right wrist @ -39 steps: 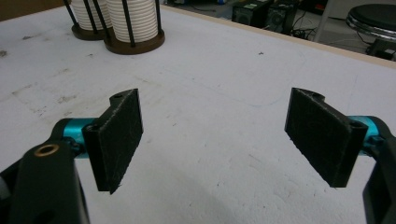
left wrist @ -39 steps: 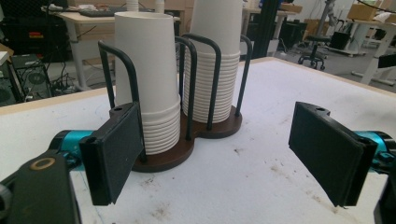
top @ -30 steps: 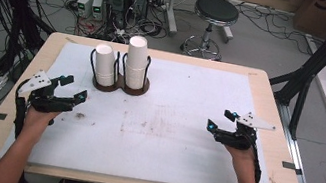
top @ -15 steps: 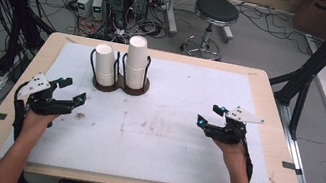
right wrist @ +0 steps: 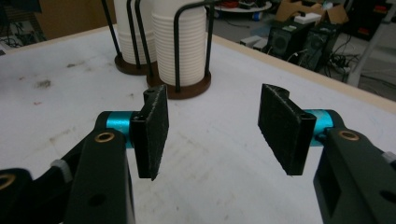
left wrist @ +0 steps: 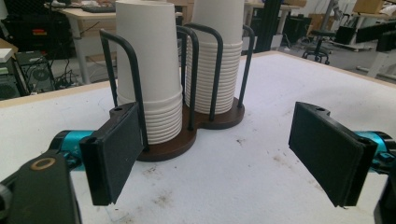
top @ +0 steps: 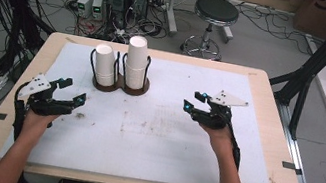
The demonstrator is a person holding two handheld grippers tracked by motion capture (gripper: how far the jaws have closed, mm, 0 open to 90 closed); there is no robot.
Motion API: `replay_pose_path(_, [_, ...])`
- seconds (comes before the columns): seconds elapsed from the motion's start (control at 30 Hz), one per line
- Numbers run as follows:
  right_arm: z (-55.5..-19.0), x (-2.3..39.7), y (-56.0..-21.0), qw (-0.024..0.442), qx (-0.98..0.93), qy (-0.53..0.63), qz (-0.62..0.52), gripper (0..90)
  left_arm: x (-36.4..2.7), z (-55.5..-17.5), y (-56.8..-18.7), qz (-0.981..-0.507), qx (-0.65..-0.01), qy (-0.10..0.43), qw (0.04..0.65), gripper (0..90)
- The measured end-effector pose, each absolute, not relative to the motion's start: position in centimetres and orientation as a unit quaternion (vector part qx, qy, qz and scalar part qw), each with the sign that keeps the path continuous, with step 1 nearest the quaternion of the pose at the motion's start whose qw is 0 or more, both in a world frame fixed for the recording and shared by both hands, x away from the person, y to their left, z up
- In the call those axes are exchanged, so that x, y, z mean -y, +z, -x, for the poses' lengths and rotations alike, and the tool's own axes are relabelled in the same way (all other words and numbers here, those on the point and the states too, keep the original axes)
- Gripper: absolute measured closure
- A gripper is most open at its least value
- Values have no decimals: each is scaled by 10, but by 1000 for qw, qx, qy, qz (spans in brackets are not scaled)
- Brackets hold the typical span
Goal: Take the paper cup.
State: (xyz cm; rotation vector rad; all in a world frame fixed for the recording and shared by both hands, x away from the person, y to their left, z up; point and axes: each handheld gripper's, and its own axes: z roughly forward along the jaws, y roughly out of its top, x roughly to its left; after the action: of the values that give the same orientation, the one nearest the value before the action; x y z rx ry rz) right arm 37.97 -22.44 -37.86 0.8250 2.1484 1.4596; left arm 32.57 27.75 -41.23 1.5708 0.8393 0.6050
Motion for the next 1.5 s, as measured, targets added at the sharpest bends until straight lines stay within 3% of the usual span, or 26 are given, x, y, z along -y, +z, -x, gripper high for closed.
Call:
replay_pose_path(0.3, [-401,191,-369,196,-771,535,-283,509,-278,-325,-413,-674,-363,259,589,175])
replay_pose_path(0.6, [-417,146,-369,190,-772,555,-246,803,-281,-326,-414,-672,-367,259,589,175])
replay_pose_path(0.83, [-427,112,-375,192,-784,544,-228,900,-283,-325,-413,-672,-367,261,587,175])
replay_pose_path(1.23, [-435,79,-381,200,-766,570,-221,900,-289,-324,-412,-669,-369,265,589,182])
replay_pose_path(1.5, [-433,55,-388,170,-762,579,-234,900,-290,-325,-412,-668,-373,266,587,182])
